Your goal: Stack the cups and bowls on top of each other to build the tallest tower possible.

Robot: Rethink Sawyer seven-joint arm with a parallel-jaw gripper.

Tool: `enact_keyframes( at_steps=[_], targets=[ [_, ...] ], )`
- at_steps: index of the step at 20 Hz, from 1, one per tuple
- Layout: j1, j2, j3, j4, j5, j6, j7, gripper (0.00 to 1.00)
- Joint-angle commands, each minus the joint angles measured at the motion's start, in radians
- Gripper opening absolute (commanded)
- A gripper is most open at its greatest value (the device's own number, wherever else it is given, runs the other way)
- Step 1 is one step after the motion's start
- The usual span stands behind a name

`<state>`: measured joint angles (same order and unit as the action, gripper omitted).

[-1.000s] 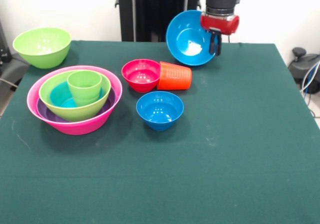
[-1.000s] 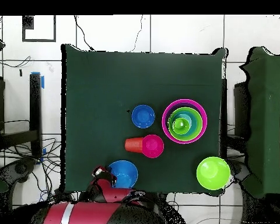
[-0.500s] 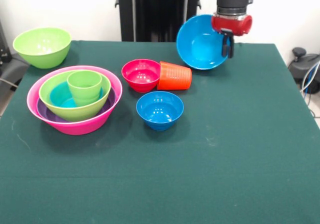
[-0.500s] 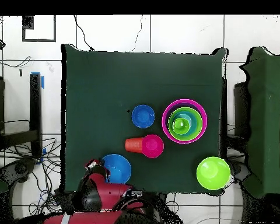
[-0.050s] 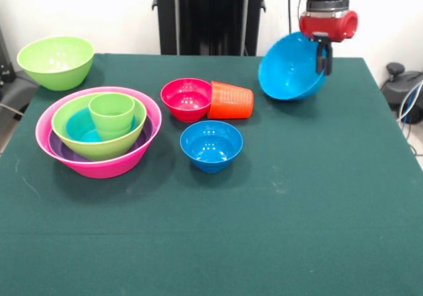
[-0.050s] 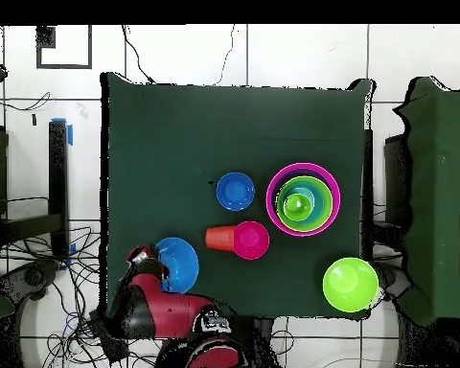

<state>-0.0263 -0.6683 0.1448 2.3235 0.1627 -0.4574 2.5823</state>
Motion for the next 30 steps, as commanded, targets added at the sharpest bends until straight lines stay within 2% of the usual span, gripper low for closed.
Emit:
enact_keyframes(
  at_steps=[1,3,5,6,9,10,14,21,27,30],
  targets=[
    [0.041,-0.12,0.066,-0.025,0.109,0.165,0.179,0.0],
    [0.053,-0.131,0.051,-0.027,0.114,0.179,0.156,0.0],
    [0.121,-0.159,-0.044,-0.026,0.159,0.225,0.087,0.0],
    [0.152,-0.148,-0.097,-0.026,0.17,0.229,0.05,0.0],
    [0.198,-0.128,-0.188,-0.018,0.166,0.224,-0.004,0.0],
    [0.225,-0.093,-0.239,-0.019,0.164,0.197,-0.026,0.0],
    [0.282,-0.022,-0.331,-0.015,0.136,0.165,-0.03,0.0],
    [0.259,0.008,-0.373,0.024,0.048,0.213,-0.022,0.0],
    [0.308,0.06,-0.443,0.008,0.039,0.275,-0.05,0.0],
    [0.352,0.089,-0.473,-0.009,0.064,0.307,-0.043,0.0]
  ],
)
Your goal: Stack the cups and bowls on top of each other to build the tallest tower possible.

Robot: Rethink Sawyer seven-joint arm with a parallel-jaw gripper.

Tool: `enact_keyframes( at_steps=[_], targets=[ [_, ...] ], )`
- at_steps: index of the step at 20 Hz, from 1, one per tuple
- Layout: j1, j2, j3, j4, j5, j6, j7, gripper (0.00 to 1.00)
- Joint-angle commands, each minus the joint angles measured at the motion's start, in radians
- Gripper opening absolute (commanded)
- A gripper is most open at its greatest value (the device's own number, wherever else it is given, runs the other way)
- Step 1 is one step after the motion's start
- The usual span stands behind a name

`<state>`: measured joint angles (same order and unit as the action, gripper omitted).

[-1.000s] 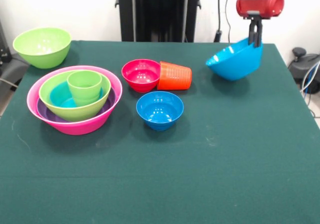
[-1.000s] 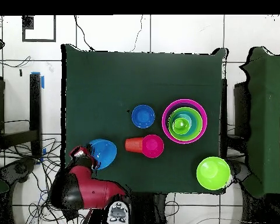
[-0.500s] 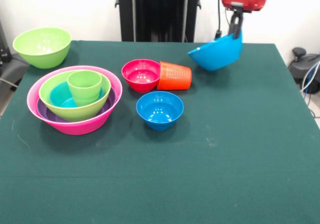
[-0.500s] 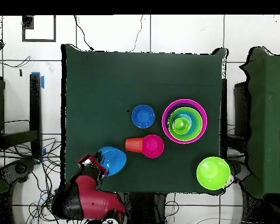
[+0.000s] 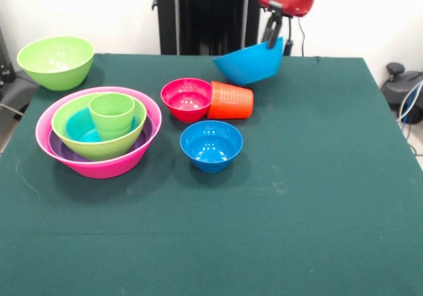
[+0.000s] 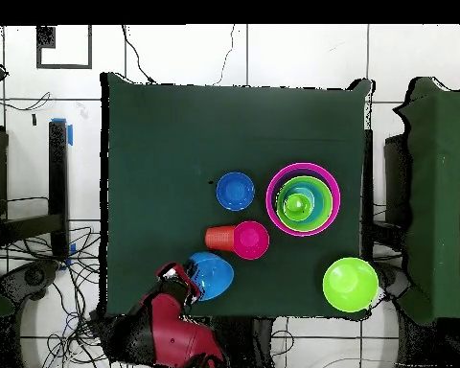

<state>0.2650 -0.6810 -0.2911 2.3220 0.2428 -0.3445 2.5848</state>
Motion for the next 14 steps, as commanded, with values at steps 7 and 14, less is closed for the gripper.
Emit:
enact_keyframes(
  at_steps=[7,14],
  targets=[
    [0.138,0.175,-0.057,-0.078,0.045,0.227,0.036,0.0],
    [0.131,0.145,-0.05,-0.084,0.017,0.258,0.056,1.0]
  ],
)
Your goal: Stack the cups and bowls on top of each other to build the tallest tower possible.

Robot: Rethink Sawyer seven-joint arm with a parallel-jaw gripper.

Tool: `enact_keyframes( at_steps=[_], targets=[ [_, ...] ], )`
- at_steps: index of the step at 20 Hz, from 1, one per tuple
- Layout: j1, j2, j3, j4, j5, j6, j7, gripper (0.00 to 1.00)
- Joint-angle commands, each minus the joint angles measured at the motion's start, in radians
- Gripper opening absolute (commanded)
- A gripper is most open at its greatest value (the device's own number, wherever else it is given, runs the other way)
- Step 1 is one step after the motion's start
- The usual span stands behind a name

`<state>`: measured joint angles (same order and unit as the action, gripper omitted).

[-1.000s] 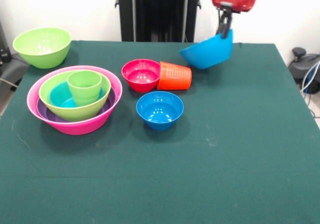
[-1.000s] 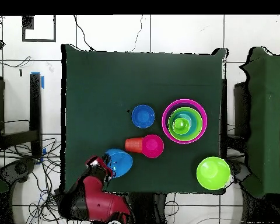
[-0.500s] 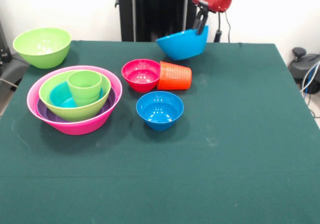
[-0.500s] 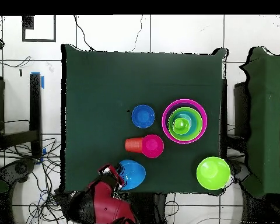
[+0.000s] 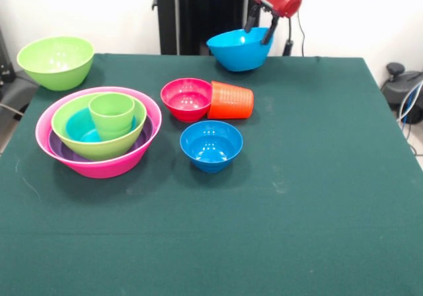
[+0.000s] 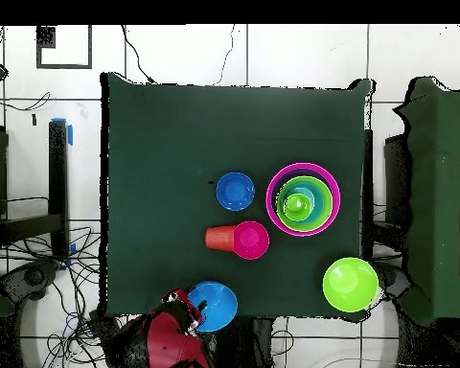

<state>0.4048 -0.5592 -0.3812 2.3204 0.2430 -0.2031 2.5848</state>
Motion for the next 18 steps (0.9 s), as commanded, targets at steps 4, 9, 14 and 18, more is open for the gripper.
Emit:
enact_keyframes(
  at_steps=[4,9,14,18],
  targets=[
    [-0.018,0.015,0.051,-0.086,0.015,0.118,0.06,1.0],
    [0.013,-0.011,0.018,-0.093,0.016,0.146,0.044,1.0],
    [0.103,-0.122,-0.092,-0.12,-0.008,0.308,-0.013,1.0],
    [0.067,-0.209,-0.069,-0.117,-0.073,0.366,-0.041,1.0]
  ],
)
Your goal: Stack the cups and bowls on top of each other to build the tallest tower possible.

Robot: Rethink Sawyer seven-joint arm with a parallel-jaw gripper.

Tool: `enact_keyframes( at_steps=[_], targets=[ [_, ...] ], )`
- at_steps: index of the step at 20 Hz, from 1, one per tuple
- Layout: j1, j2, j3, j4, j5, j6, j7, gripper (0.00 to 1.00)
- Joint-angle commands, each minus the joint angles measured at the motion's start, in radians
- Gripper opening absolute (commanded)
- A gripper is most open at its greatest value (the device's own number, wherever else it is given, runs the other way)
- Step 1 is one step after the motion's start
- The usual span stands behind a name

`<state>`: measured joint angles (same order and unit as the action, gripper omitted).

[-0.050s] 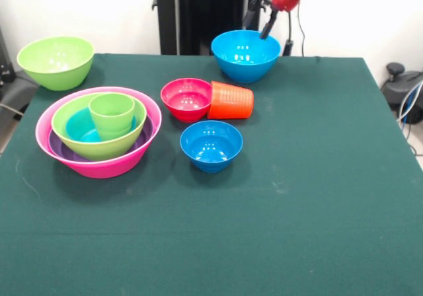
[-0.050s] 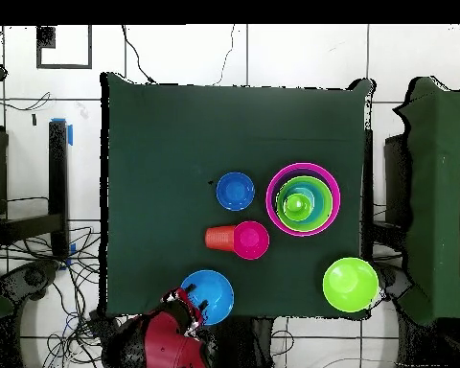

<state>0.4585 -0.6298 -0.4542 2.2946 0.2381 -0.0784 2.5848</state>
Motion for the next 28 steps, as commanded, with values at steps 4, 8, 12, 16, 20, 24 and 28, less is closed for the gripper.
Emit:
enact_keyframes(
  at_steps=[4,8,12,16,20,24,28],
  targets=[
    [-0.062,-0.236,0.081,-0.084,-0.127,0.255,-0.07,1.0],
    [-0.177,-0.289,0.221,-0.066,-0.156,0.217,-0.067,1.0],
    [-0.23,-0.335,0.245,-0.058,-0.219,0.234,-0.095,1.0],
    [-0.321,-0.359,0.293,-0.02,-0.31,0.191,-0.121,1.0],
    [-0.44,-0.311,0.342,0.03,-0.435,0.108,-0.119,1.0],
    [-0.54,-0.247,0.364,0.052,-0.544,0.079,-0.11,1.0],
    [-0.603,-0.188,0.343,0.024,-0.644,0.075,-0.098,1.0]
  ],
)
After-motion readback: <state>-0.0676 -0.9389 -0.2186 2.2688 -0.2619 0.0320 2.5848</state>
